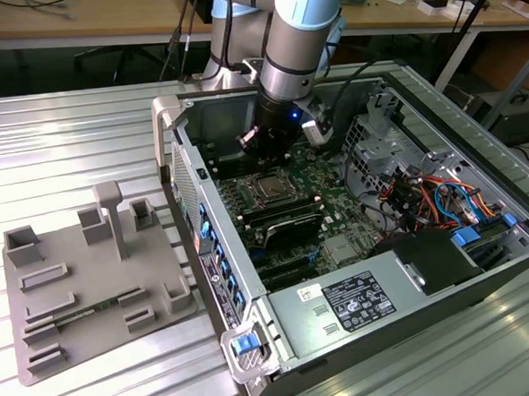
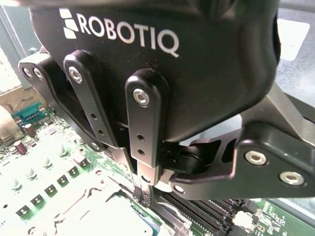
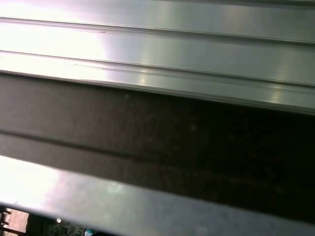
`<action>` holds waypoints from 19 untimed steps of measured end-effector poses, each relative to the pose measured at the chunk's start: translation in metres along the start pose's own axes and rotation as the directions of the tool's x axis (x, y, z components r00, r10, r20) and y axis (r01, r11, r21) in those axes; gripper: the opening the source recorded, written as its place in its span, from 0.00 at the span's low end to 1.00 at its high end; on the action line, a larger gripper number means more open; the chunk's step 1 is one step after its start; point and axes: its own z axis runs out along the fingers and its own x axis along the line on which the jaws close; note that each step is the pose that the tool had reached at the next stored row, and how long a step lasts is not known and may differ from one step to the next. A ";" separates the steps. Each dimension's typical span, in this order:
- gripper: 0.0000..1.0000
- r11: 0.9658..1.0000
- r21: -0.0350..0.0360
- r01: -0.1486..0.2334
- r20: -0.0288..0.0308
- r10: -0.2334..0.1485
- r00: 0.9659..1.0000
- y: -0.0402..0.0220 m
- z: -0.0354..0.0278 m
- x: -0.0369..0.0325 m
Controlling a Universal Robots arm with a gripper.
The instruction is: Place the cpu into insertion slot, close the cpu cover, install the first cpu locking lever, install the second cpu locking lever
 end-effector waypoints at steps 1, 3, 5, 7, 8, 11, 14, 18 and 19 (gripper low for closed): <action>0.11 1.000 0.000 0.000 0.000 0.000 1.000 -0.0001 0.0001 -0.0004; 0.11 1.000 0.000 0.000 0.000 0.000 1.000 -0.0002 0.0002 -0.0013; 0.11 1.000 0.000 0.000 0.000 0.000 1.000 -0.0003 0.0003 -0.0017; 0.11 1.000 0.000 0.000 0.000 0.000 1.000 -0.0003 0.0005 -0.0019; 0.11 1.000 0.000 0.000 0.000 0.000 1.000 -0.0004 0.0005 -0.0021; 0.11 1.000 0.000 0.000 0.000 0.000 1.000 -0.0005 0.0010 -0.0031; 0.11 1.000 0.000 0.000 0.000 0.000 1.000 -0.0007 0.0013 -0.0042; 0.11 1.000 0.000 0.000 0.000 0.000 1.000 -0.0009 0.0016 -0.0053; 0.11 1.000 0.000 0.000 0.000 0.000 1.000 -0.0009 0.0016 -0.0055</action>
